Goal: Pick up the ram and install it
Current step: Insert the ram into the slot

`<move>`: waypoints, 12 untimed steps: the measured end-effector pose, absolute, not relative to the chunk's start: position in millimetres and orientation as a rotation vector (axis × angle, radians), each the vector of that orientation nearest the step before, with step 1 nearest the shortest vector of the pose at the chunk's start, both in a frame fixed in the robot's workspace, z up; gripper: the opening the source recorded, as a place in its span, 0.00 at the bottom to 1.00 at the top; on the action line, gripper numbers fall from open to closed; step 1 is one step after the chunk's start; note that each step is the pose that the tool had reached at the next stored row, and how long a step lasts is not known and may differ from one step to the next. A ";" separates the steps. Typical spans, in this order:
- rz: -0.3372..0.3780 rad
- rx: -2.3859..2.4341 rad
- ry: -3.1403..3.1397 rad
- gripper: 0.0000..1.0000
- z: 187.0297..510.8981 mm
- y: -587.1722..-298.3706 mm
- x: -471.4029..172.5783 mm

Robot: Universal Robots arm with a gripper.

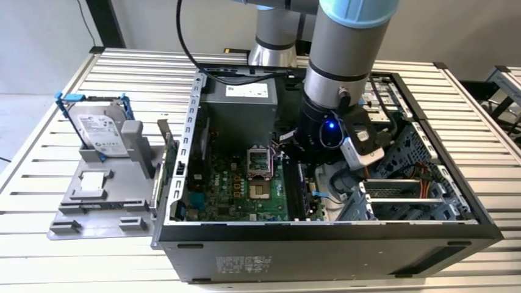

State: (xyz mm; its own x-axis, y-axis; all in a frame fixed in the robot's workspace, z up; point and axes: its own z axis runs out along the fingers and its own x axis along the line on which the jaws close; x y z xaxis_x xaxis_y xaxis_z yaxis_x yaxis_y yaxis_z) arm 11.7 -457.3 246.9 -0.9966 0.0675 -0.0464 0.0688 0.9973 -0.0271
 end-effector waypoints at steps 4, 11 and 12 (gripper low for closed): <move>-0.045 0.106 3.094 0.00 246.9 -457.3 11.7; -0.045 0.106 3.095 0.00 247.0 -457.3 11.7; -0.045 0.106 3.095 0.00 247.0 -457.3 11.7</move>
